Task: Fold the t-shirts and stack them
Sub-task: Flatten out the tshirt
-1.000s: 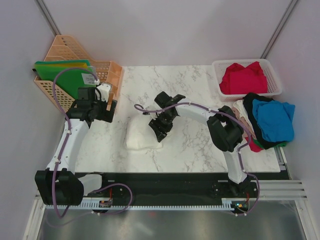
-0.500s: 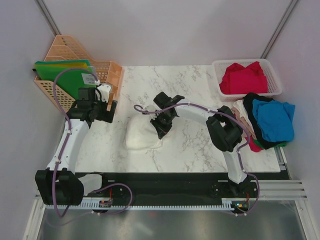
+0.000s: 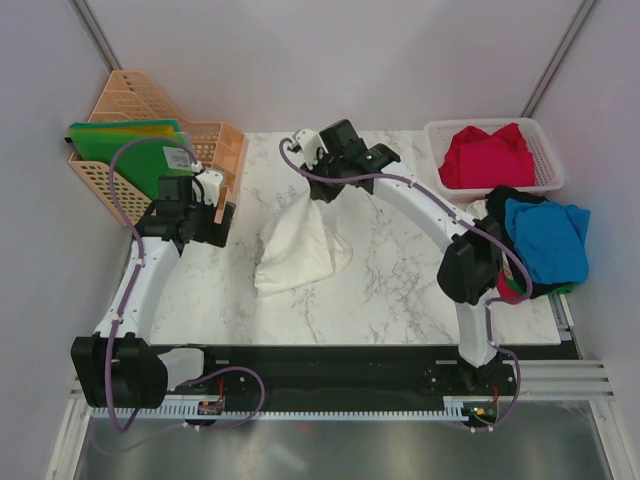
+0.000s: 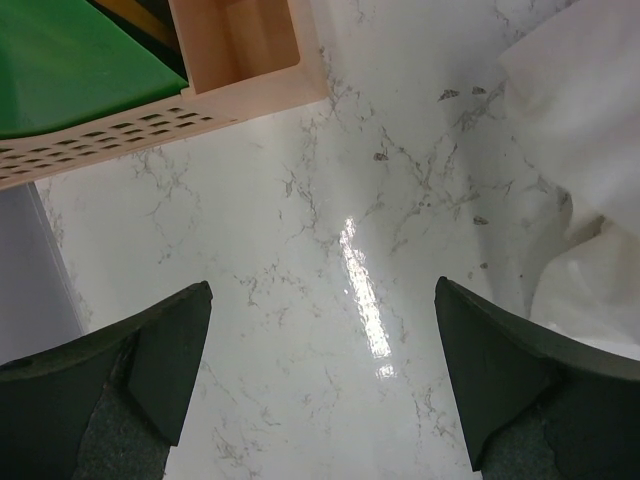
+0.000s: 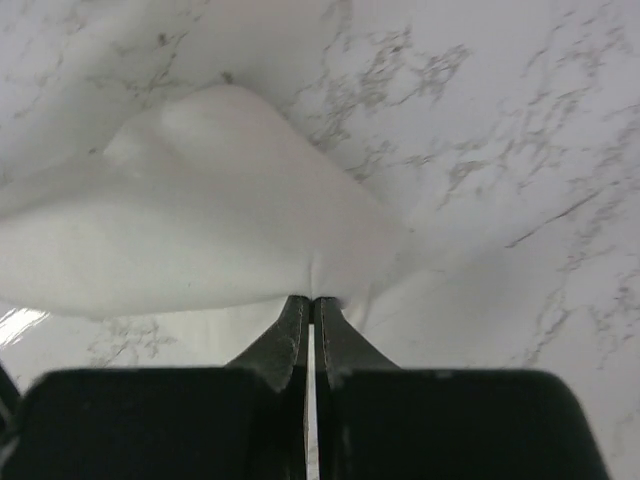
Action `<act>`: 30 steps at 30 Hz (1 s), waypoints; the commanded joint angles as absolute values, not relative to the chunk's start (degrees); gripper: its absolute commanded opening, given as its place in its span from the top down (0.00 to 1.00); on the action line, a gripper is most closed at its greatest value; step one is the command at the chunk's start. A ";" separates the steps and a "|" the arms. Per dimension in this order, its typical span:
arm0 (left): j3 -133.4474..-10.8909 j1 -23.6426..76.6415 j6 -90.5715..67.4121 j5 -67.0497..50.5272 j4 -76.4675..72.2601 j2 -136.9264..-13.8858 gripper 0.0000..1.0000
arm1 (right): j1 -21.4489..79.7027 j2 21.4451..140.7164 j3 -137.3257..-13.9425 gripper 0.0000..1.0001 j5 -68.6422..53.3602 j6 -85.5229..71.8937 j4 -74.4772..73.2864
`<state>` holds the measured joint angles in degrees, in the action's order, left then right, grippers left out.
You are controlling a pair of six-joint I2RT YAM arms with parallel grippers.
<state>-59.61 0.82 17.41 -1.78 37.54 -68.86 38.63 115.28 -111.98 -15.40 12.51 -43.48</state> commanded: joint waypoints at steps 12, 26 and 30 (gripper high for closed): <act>-58.45 0.61 18.81 -5.45 36.47 -67.50 0.00 | 33.31 114.98 -104.79 0.29 12.57 9.23 -30.32; -59.50 0.61 18.90 -5.98 36.65 -69.70 0.00 | 47.98 94.04 -73.67 0.29 2.02 17.84 -36.74; -59.33 0.53 18.81 -5.80 36.74 -69.70 0.00 | 53.08 97.98 -72.86 0.31 3.42 16.70 -33.06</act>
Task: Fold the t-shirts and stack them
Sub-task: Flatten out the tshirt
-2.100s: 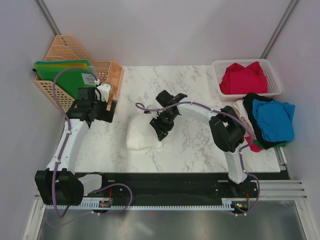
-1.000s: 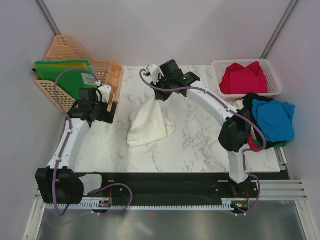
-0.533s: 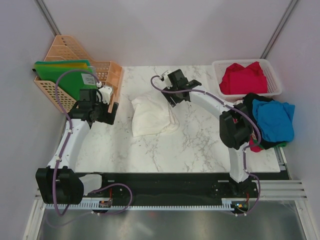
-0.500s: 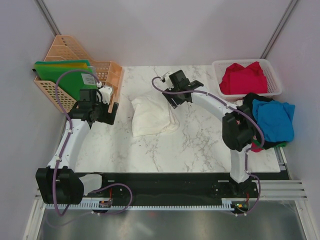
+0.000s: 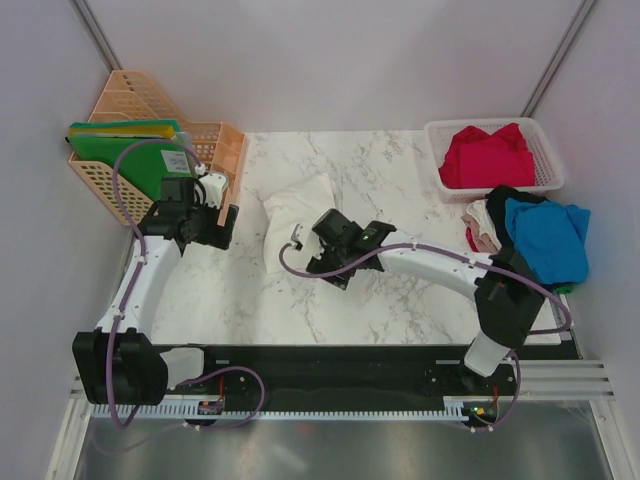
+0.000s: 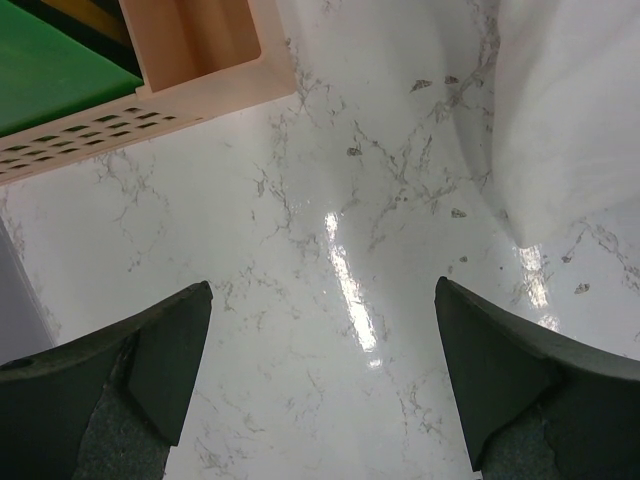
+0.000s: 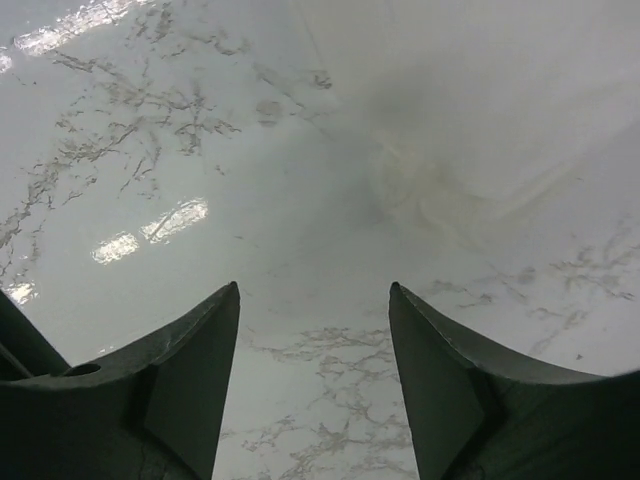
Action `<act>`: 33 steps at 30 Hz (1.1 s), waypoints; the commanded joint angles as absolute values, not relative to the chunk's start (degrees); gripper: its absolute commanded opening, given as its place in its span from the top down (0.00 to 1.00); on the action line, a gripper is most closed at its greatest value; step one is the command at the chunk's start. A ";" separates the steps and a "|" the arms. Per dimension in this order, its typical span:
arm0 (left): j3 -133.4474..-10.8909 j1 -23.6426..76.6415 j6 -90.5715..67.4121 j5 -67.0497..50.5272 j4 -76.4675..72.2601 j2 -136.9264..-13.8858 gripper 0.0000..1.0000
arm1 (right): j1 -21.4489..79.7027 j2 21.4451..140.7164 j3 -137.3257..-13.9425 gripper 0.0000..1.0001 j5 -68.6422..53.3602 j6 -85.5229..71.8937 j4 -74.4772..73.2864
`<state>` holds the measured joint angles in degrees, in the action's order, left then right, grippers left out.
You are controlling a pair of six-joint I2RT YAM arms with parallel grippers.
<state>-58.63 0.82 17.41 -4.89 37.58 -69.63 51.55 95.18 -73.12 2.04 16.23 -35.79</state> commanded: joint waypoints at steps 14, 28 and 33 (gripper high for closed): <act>-58.36 0.53 19.07 -5.10 36.74 -68.64 0.00 | 54.84 116.10 -91.31 0.36 7.47 17.93 -30.94; -58.80 0.53 19.34 -5.36 36.74 -69.87 0.00 | 54.67 120.06 -89.21 1.00 9.31 17.49 -28.30; -58.54 0.53 19.34 -5.36 36.74 -69.61 0.00 | 54.67 113.85 -88.33 1.00 10.46 17.49 -27.77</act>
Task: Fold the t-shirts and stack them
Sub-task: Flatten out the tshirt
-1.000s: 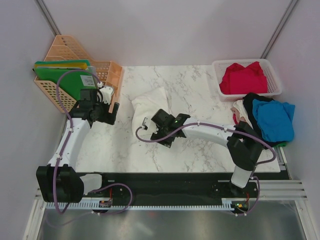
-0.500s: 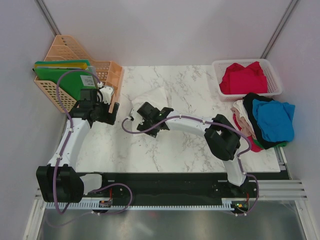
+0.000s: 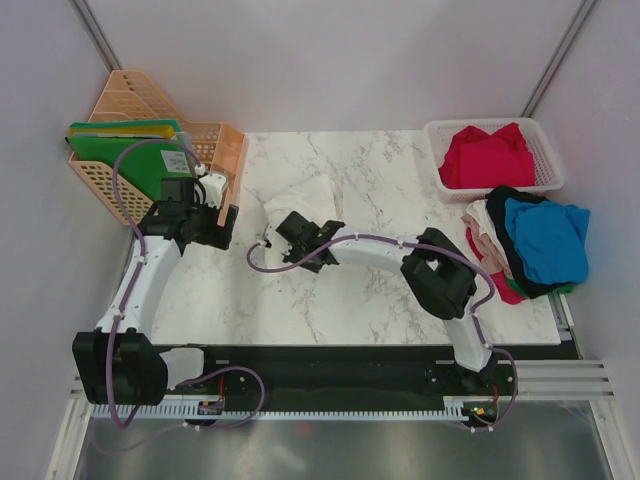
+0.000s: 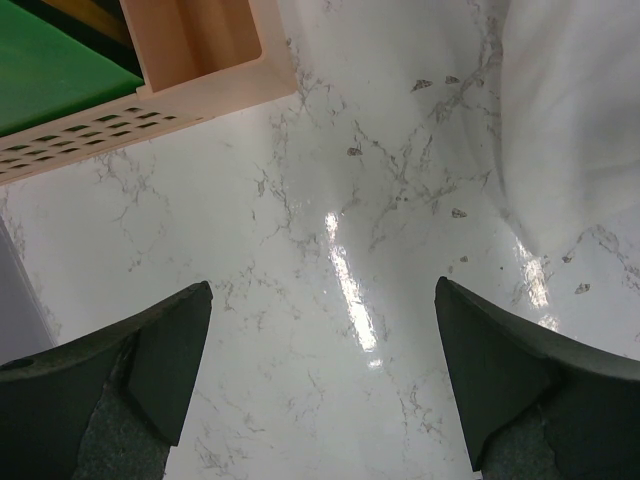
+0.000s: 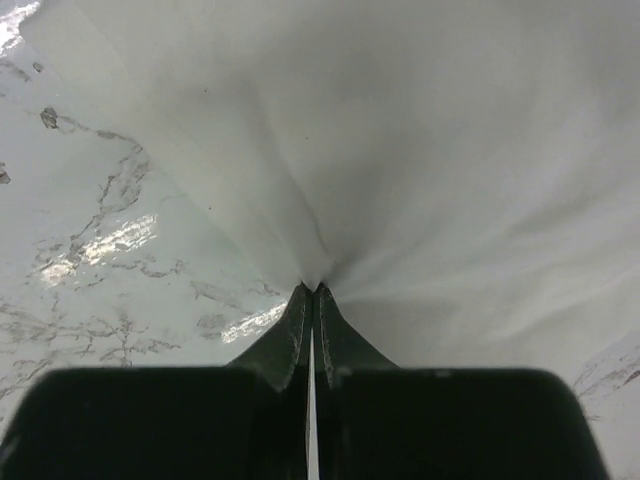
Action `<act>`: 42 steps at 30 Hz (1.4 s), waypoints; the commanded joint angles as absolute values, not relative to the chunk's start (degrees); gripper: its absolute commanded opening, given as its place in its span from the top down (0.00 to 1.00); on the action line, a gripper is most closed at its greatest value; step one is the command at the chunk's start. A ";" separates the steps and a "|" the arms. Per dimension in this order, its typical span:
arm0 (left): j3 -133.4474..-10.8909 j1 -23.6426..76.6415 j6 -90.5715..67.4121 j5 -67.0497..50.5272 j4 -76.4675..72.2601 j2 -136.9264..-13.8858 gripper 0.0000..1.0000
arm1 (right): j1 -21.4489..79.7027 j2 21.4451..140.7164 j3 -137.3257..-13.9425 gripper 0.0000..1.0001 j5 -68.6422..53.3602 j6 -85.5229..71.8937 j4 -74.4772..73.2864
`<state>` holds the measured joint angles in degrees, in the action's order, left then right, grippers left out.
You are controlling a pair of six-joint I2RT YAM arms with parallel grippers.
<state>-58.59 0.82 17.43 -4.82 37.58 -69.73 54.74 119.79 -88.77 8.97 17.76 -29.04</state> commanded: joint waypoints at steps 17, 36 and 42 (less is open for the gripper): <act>-57.92 0.61 19.33 -6.77 36.83 -69.52 0.00 | 46.67 99.68 -111.08 1.00 22.32 22.24 -34.19; -57.66 0.53 18.81 -7.91 36.91 -69.17 0.00 | 50.45 79.90 -121.36 1.00 26.19 19.42 -37.79; -57.31 0.53 18.81 -7.21 37.00 -68.64 0.00 | 48.79 69.89 -123.39 1.00 29.70 23.81 -34.37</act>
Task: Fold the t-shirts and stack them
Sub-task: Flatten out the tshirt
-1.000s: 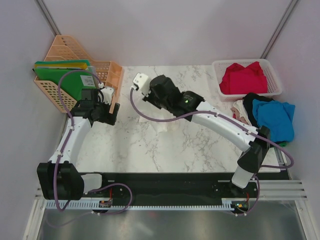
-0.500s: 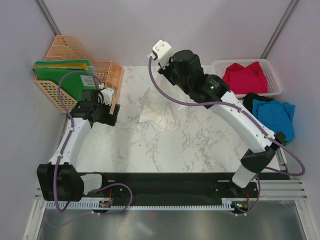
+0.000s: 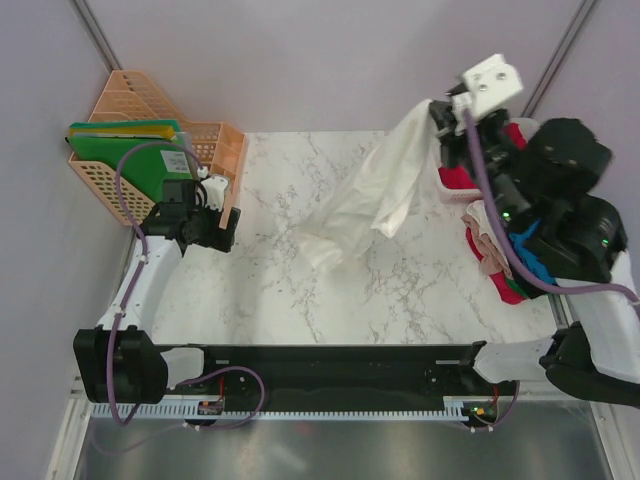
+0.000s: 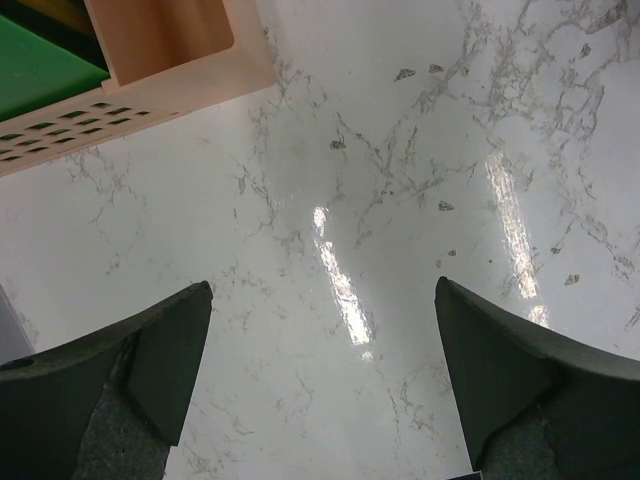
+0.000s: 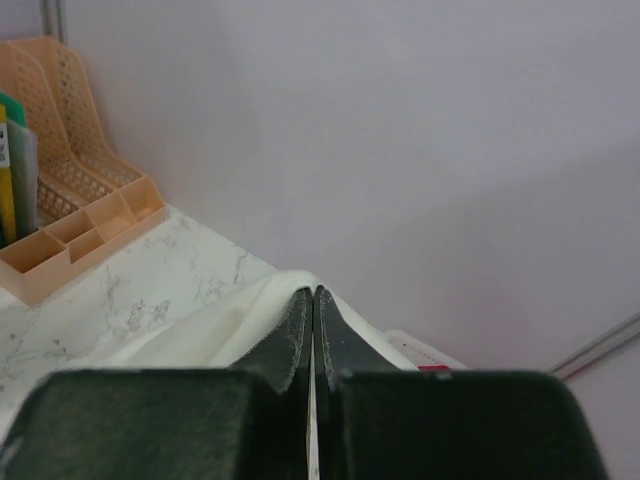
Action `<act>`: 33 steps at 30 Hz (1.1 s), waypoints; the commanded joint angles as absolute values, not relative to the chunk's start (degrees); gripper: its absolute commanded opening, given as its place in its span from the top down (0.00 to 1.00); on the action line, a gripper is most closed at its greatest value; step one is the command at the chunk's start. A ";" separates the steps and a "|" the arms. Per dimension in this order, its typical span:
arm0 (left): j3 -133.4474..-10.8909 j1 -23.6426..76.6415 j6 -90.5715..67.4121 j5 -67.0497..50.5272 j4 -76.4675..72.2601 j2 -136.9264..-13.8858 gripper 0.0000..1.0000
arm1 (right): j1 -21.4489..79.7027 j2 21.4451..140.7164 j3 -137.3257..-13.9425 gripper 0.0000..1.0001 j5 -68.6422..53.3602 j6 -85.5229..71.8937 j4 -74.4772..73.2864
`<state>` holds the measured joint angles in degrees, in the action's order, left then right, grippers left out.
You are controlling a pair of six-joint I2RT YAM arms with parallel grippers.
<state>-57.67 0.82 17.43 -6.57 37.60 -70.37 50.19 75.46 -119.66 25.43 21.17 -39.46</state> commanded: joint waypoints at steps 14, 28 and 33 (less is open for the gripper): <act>-58.89 0.53 18.46 -8.53 37.53 -71.28 0.00 | 36.74 59.32 -123.48 1.00 30.06 25.49 -34.80; -57.13 0.53 18.72 -8.97 37.09 -69.17 0.00 | 36.91 72.49 -112.08 1.00 13.81 22.42 -26.83; -56.95 0.53 18.81 -8.70 37.09 -69.17 0.00 | 36.91 83.54 -106.44 1.00 3.18 20.13 -22.34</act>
<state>-56.82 0.82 17.43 -7.73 37.63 -70.50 36.86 78.15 -107.18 12.12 22.61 -30.28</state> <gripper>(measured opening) 0.997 0.007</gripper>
